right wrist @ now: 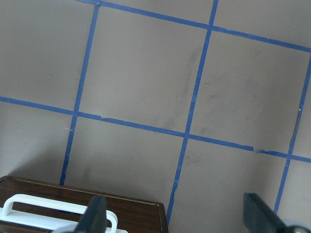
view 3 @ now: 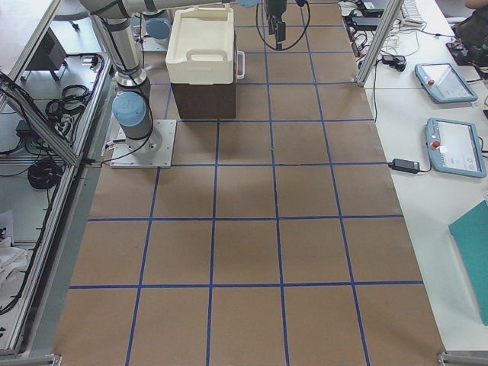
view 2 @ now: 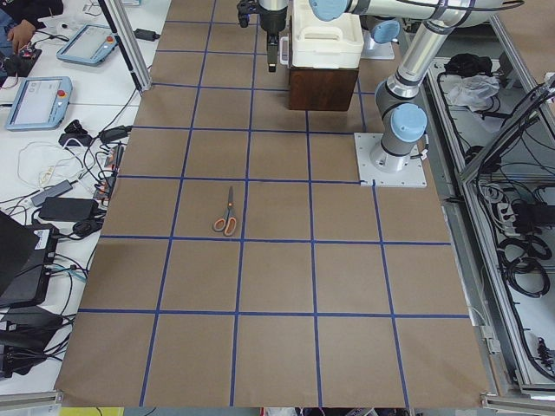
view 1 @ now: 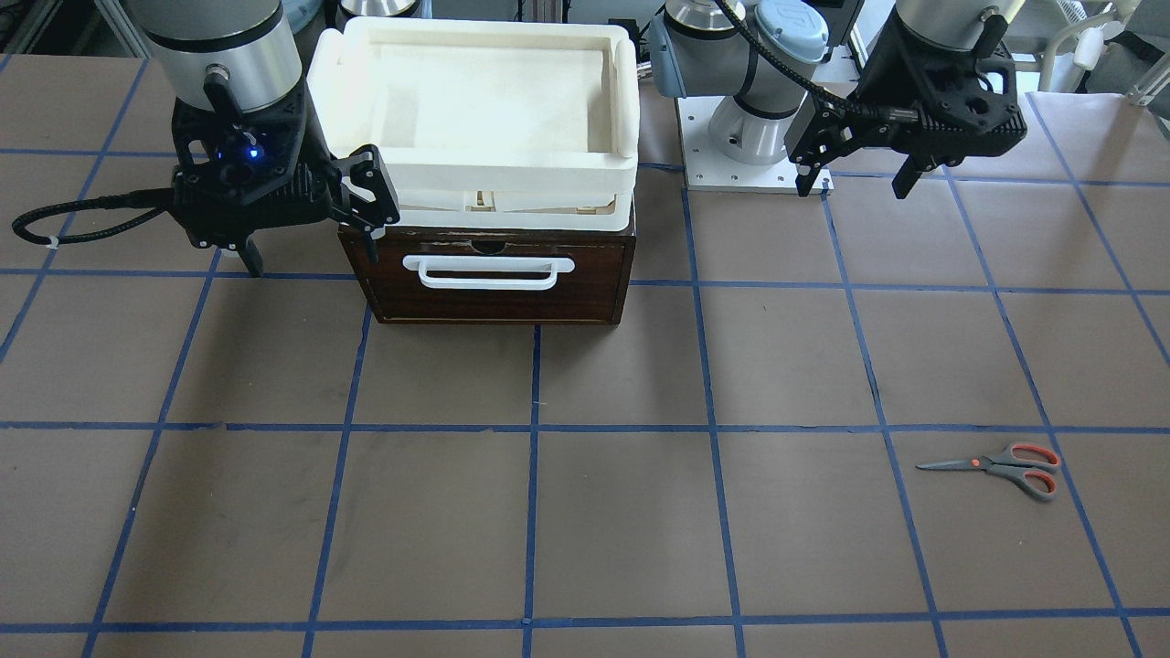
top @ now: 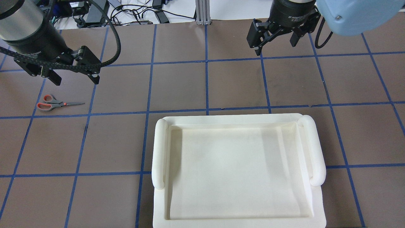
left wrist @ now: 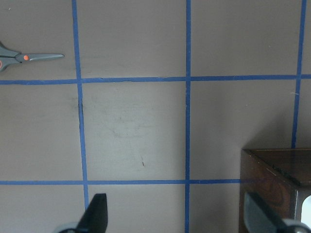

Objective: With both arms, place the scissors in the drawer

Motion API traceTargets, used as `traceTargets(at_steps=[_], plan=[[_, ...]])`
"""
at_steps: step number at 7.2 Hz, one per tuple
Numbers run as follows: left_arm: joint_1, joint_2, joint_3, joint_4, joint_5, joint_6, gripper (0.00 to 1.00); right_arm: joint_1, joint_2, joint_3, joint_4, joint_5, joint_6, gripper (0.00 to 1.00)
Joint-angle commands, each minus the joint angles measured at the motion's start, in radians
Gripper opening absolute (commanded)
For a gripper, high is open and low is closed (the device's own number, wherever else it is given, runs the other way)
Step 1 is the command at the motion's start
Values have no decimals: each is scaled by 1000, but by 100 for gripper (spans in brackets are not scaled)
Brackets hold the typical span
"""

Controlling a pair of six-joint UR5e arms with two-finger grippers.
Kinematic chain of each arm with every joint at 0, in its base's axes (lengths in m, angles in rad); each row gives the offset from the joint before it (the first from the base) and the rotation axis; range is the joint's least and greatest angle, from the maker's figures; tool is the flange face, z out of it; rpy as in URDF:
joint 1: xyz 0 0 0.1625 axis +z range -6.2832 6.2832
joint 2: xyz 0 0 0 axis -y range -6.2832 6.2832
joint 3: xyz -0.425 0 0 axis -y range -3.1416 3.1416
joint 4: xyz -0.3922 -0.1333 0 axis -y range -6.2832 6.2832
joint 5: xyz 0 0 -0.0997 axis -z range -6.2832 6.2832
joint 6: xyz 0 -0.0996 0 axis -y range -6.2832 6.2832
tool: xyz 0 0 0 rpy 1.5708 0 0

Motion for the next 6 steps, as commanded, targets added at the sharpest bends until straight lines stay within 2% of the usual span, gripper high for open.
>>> traceTargets(at_steps=[1, 4, 6], plan=[[-1, -1, 0, 0, 0, 0, 100, 0, -19, 35, -2, -2, -8, 100], [0, -2, 0, 0, 0, 2, 100, 0, -13, 70, -14, 17, -1, 100], [0, 2, 0, 0, 0, 2, 100, 12, 54, 80, -126, 4, 83, 100]])
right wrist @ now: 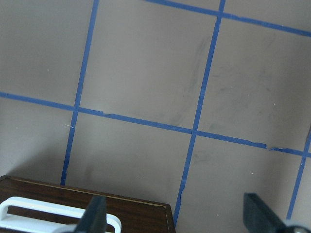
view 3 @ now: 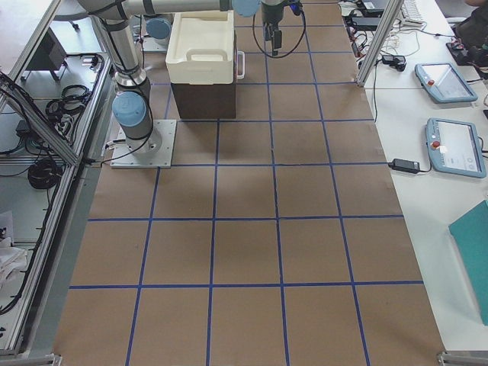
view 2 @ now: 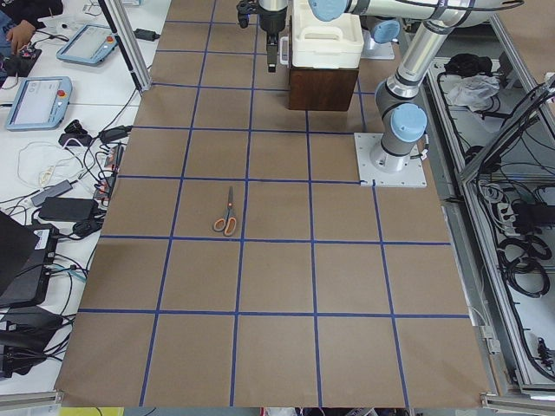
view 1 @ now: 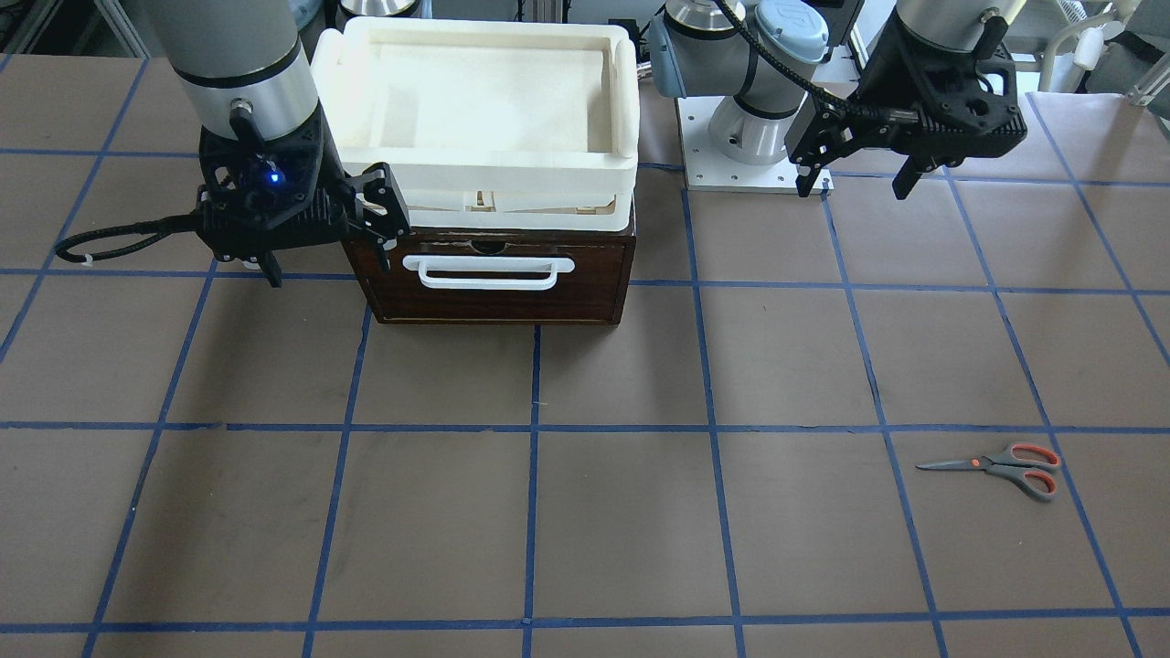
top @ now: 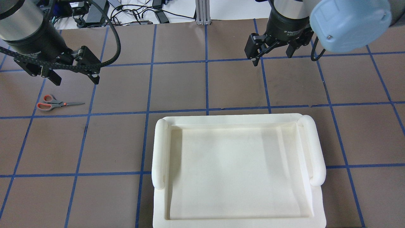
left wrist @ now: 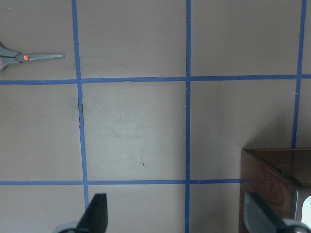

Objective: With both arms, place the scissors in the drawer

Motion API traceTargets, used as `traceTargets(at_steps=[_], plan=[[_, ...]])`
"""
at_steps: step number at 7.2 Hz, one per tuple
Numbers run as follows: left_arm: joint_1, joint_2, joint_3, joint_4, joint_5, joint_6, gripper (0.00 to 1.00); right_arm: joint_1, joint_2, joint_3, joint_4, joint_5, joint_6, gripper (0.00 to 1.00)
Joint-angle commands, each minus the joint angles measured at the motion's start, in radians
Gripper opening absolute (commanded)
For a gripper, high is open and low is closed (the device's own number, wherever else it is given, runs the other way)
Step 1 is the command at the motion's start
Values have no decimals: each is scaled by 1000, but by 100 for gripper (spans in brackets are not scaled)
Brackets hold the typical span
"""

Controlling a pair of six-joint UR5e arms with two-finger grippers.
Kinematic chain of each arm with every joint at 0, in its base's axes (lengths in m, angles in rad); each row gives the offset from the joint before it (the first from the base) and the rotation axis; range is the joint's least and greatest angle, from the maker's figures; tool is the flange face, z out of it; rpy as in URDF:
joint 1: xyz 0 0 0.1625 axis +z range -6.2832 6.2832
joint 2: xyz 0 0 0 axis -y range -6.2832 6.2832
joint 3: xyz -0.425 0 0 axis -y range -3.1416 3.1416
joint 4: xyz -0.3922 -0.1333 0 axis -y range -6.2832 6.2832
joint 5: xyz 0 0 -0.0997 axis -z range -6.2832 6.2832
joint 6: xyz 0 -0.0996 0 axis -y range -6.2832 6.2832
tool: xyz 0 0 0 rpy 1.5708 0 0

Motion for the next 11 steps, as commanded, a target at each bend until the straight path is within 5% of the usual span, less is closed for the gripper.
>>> traceTargets(at_steps=[1, 6, 8, 10, 11], plan=[[0, 5, 0, 0, 2, 0, 100, 62, 88, 4, -51, 3, 267, 100], [55, -15, -53, 6, 8, 159, 100, 146, 216, 3, 1, 101, 1180, 100], [226, -40, -81, 6, 0, 429, 100, 152, 225, 4, 58, 107, 1387, 100], [291, -84, -136, 70, 11, 689, 100, 153, 239, 4, 67, 153, 1378, 100], [340, -134, -167, 130, 14, 801, 100, 152, 222, 5, 66, 150, 1176, 100]])
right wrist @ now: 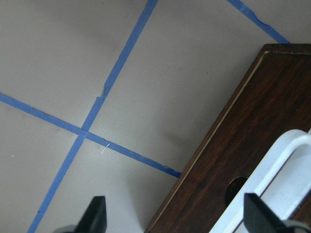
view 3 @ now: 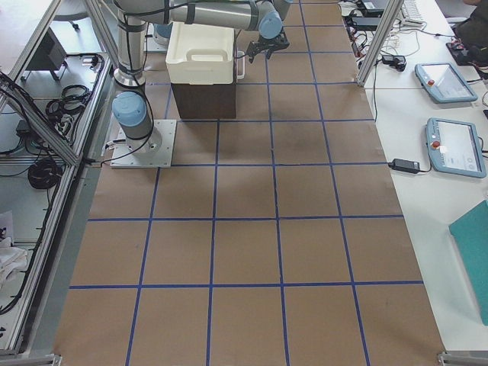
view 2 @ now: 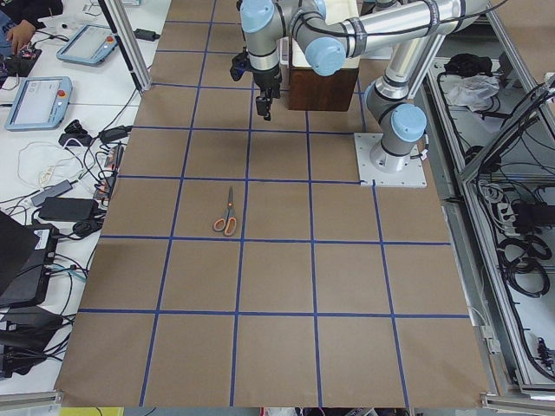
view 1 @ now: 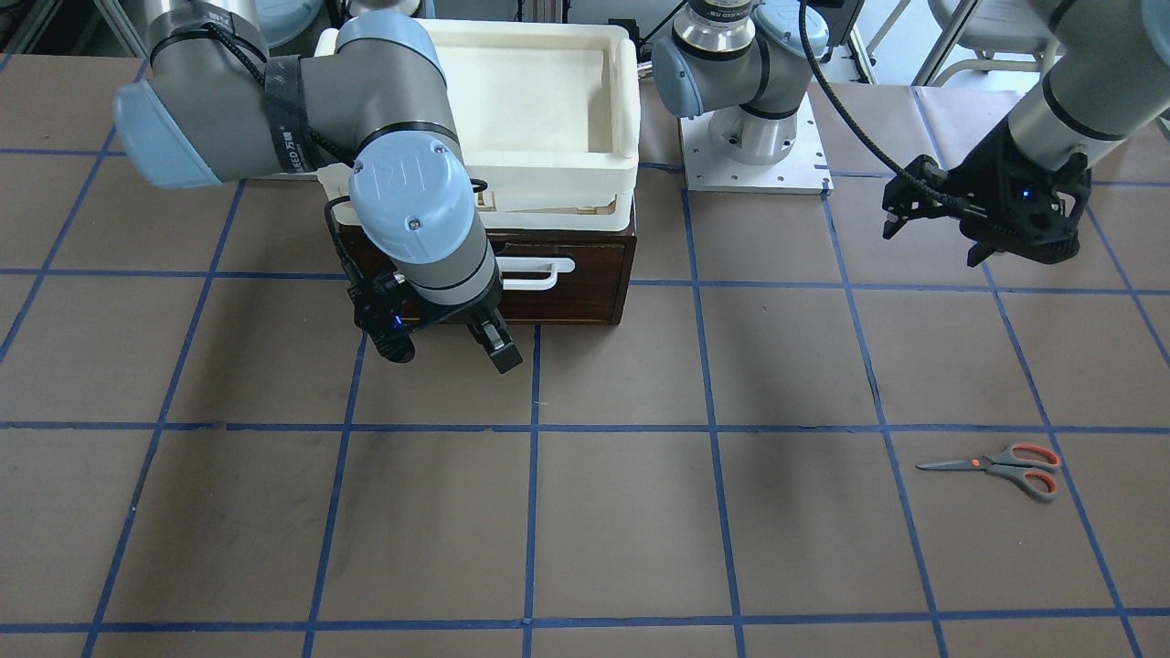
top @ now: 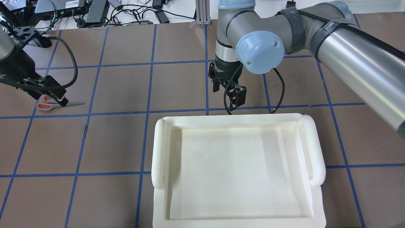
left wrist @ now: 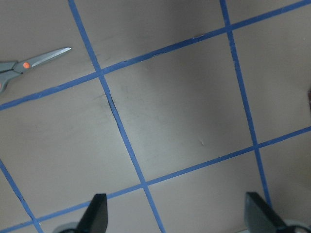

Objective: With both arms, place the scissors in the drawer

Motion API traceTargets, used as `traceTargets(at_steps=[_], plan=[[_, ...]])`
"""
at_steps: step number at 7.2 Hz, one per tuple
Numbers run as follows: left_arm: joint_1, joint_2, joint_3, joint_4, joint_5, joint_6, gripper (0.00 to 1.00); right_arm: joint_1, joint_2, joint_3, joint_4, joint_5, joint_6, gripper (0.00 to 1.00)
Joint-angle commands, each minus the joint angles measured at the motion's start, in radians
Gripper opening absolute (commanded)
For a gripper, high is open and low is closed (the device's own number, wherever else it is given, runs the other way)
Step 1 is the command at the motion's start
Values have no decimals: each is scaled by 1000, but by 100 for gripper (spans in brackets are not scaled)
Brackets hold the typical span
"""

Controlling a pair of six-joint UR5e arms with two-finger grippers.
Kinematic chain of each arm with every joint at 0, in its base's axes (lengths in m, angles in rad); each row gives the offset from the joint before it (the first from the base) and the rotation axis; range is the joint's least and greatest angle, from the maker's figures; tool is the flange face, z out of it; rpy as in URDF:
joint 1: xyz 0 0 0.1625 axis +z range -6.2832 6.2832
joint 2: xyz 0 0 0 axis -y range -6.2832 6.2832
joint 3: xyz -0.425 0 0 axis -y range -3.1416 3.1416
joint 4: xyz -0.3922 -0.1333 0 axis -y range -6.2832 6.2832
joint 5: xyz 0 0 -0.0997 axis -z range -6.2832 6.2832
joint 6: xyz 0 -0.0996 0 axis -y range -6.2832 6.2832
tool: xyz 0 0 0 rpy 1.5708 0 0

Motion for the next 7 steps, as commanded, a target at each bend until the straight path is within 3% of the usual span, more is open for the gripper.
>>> traceTargets(at_steps=[1, 3, 4, 5, 7], plan=[[106, -105, -43, 85, 5, 321, 100, -1, -13, 3, -4, 11, -212, 100], [157, -235, -38, 258, 7, 613, 100, -1, 10, 3, -3, 93, -68, 100], [157, -287, -29, 289, 7, 746, 100, -1, 22, 4, 2, 94, -2, 100], [157, -330, -29, 407, 8, 938, 100, -1, 24, 4, 29, 98, 32, 100], [159, -426, -27, 593, 54, 1100, 100, -1, 25, 6, 57, 97, 54, 100]])
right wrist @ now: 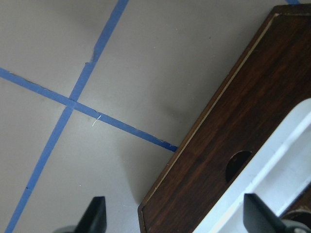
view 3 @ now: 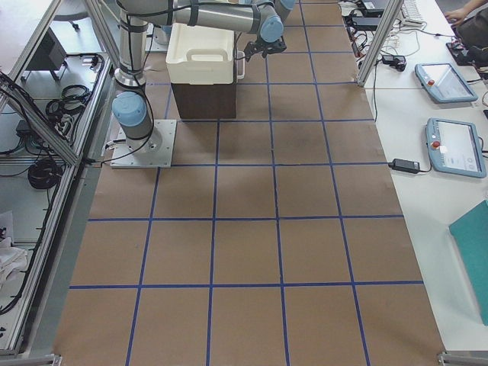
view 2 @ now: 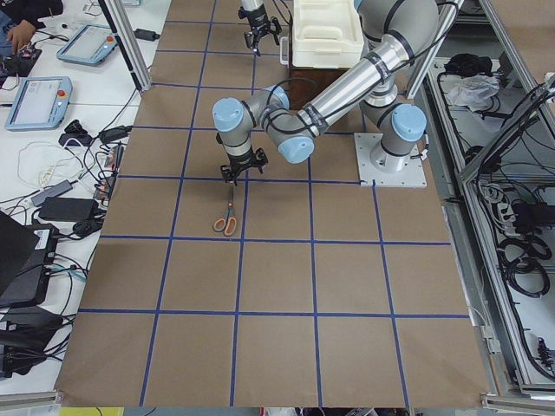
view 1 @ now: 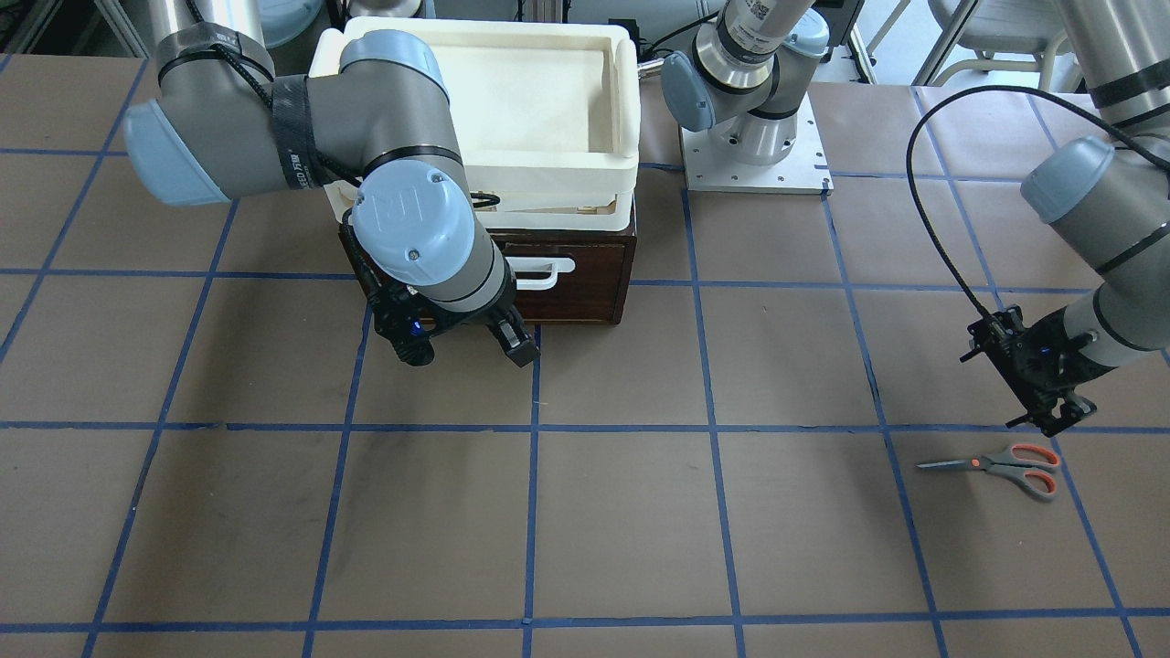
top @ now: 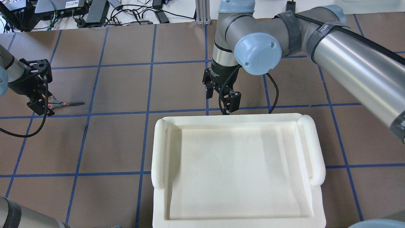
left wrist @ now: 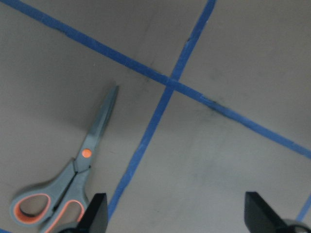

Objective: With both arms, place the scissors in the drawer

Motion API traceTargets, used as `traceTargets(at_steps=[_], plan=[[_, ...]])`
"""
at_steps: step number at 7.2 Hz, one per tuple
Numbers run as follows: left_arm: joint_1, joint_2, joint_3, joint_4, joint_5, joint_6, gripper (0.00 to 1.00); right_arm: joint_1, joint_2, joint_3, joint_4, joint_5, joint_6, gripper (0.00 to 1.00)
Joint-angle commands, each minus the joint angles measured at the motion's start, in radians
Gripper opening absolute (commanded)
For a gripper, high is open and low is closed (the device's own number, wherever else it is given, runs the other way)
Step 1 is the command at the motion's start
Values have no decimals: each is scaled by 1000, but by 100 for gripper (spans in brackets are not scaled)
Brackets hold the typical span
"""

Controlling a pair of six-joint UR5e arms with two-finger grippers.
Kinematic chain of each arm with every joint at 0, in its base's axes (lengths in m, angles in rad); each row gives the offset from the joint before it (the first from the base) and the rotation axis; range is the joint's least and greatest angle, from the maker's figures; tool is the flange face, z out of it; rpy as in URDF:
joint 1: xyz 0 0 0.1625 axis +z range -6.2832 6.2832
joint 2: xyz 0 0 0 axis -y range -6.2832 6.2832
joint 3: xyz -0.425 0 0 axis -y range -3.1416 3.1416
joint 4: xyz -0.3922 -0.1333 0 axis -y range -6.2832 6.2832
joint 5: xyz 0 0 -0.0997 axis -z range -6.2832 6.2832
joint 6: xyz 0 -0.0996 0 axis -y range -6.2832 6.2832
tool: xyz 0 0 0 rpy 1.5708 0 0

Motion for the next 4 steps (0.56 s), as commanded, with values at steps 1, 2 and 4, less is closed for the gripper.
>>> traceTargets(at_steps=[1, 2, 4], plan=[[1, -97, 1, 214, 29, 255, 100, -1, 0, 1, 40, -3, 92, 100], [5, -117, 4, 239, 20, 335, 100, 0, 0, 2, 43, 1, 120, 100], [12, -163, 4, 237, -60, 424, 100, -1, 0, 19, 57, 6, 190, 100]])
